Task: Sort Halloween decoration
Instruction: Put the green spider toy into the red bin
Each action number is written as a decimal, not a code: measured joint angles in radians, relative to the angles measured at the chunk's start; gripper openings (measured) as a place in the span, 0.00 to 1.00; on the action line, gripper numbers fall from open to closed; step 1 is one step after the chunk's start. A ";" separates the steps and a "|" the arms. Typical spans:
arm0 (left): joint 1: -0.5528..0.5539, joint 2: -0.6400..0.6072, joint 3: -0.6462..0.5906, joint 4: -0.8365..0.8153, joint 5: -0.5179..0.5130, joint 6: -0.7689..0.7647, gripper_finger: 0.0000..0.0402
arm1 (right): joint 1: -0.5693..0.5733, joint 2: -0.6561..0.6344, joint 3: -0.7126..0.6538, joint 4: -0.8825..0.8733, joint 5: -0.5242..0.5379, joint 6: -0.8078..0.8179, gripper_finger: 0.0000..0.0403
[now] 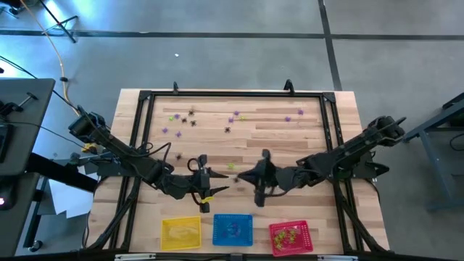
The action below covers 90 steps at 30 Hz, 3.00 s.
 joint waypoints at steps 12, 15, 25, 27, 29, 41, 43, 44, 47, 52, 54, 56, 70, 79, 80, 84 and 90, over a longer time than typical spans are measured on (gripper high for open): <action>0.002 0.000 0.000 -0.166 0.004 -0.146 0.34 | 0.240 0.031 0.000 -0.449 -0.346 1.145 0.00; 0.002 0.000 0.000 -0.166 0.004 -0.146 0.34 | 0.311 0.066 0.000 -0.452 -0.366 1.293 0.00; 0.002 0.000 0.000 -0.166 0.004 -0.156 0.34 | 0.391 0.146 0.000 -0.465 -0.397 1.432 0.04; 0.000 0.000 0.000 -0.169 0.006 -0.157 0.34 | 0.391 0.145 0.000 -0.464 -0.428 1.432 0.07; -0.001 0.000 0.000 -0.180 0.025 -0.176 0.34 | 0.387 0.143 0.000 -0.463 -0.462 1.432 0.11; 0.000 -0.005 0.000 -0.389 0.033 -0.259 0.34 | 0.343 0.142 0.000 -0.444 -0.559 1.367 0.27; 0.000 -0.016 0.000 -0.497 0.031 -0.327 0.34 | 0.322 0.142 0.000 -0.441 -0.559 1.322 0.27; 0.002 -0.021 0.000 -0.563 0.031 -0.375 0.34 | 0.308 0.142 0.000 -0.441 -0.559 1.294 0.27; 0.007 -0.029 0.000 -0.803 0.031 -0.553 0.34 | 0.258 0.141 0.000 -0.442 -0.567 1.191 0.27; 0.006 -0.031 0.000 -1.131 0.089 -0.787 0.34 | 0.159 0.141 0.000 -0.445 -0.606 0.982 0.27; 0.005 -0.031 0.000 -1.205 0.158 -0.834 0.34 | 0.121 0.140 0.000 -0.449 -0.607 0.903 0.27; 0.002 -0.031 0.000 -1.272 0.213 -0.871 0.34 | 0.090 0.140 0.000 -0.449 -0.606 0.831 0.27; -0.011 -0.032 -0.244 -1.264 0.380 -1.211 0.34 | 0.007 0.140 0.000 -0.514 -0.645 0.599 0.27; -0.004 -0.032 -0.388 -1.119 0.387 -1.278 0.34 | -0.027 0.140 0.000 -0.517 -0.644 0.560 0.27; -0.004 -0.032 -0.393 -1.107 0.382 -1.279 0.34 | -0.031 0.140 0.000 -0.517 -0.645 0.559 0.27; 0.003 -0.035 -0.425 -1.061 0.382 -1.294 0.34 | -0.044 0.140 0.000 -0.517 -0.650 0.542 0.27; 0.006 -0.037 -0.447 -1.032 0.399 -1.341 0.34 | -0.052 0.140 0.000 -0.517 -0.652 0.512 0.27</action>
